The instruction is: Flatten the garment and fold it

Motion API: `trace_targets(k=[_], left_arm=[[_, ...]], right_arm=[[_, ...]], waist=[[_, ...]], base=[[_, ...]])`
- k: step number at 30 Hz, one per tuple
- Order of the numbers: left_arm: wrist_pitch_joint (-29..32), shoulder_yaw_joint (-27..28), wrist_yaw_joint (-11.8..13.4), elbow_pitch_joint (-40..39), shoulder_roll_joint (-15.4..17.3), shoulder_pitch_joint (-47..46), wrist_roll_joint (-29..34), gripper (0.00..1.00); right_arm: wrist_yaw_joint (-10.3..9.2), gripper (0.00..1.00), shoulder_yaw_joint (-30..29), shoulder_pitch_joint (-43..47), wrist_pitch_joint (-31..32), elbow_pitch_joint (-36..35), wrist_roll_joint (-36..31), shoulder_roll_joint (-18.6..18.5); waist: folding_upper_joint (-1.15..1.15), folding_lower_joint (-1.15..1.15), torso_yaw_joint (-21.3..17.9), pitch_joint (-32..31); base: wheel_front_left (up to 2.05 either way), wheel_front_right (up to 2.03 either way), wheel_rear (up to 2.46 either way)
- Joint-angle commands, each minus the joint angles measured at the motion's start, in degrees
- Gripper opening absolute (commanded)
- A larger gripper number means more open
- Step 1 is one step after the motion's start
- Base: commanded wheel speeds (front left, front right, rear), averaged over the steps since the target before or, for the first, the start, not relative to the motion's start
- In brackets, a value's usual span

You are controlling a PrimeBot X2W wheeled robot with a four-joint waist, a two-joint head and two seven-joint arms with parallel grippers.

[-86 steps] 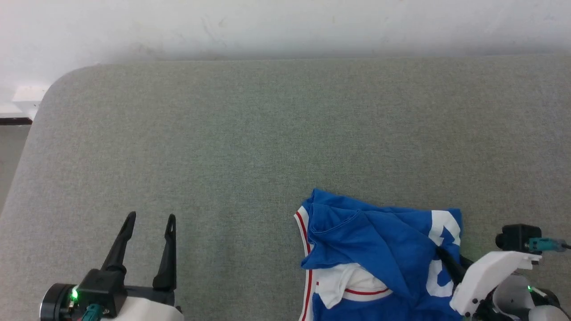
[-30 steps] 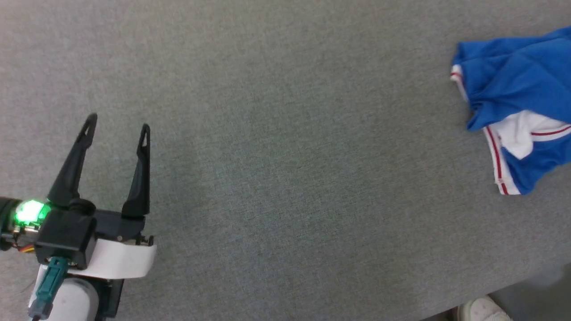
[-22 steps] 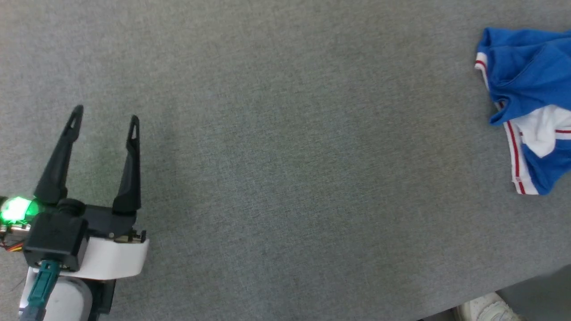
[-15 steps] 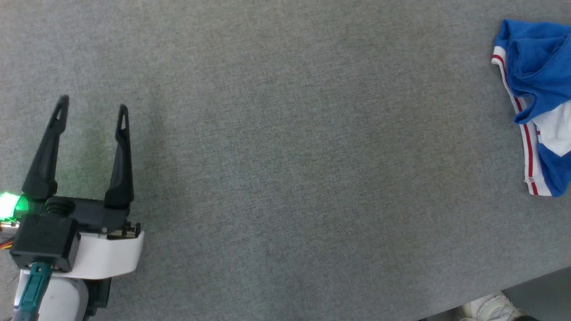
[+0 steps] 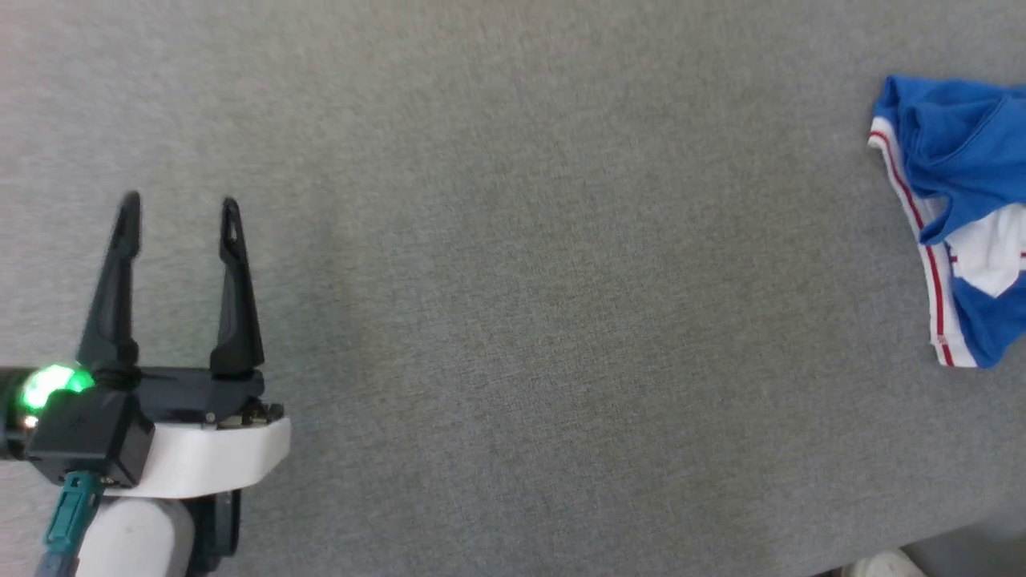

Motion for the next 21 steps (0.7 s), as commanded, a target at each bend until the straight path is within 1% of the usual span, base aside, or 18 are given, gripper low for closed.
trace_targets(k=[1,6,9,12,16,21], left_arm=[[-0.5,0.0,0.1,0.7,-0.5,0.8,-0.8,1.00],[-0.9,0.3,-0.5,3.4,-3.4,3.1,-4.9,1.00],[-1.1,0.0,-1.2,4.7,-3.5,4.3,-5.1,1.00],[-1.2,-0.1,-1.6,5.0,-3.8,5.4,-4.7,1.00],[-1.3,1.0,-0.2,5.4,-4.5,7.1,-3.0,1.00],[-1.3,1.1,-0.1,5.9,-5.9,9.2,-1.6,1.00]], right_arm=[[-0.06,1.00,-0.4,1.2,-0.6,-0.3,0.4,0.0],[-0.06,1.00,-2.4,4.6,-2.8,-2.7,2.7,1.5],[-0.06,1.00,-2.5,7.6,-3.9,-6.0,4.4,3.5],[-0.06,1.00,-1.5,11.0,-5.5,-11.0,6.7,5.7],[-0.06,1.00,-0.2,16.2,-6.7,-18.8,8.7,8.7],[-0.06,1.00,0.9,22.8,-7.2,-28.3,9.2,14.1]], waist=[[0.00,0.00,1.7,-3.8],[0.00,0.00,3.4,-9.0],[0.00,0.00,4.3,-11.9],[0.00,0.00,5.1,-14.7],[0.00,0.00,6.0,-18.0],[0.00,0.00,7.1,-21.7]], base=[[0.00,0.00,0.00],[0.00,0.00,0.00],[0.00,0.00,0.00],[0.00,0.00,0.00],[0.00,0.00,0.00],[0.00,0.00,0.00]])
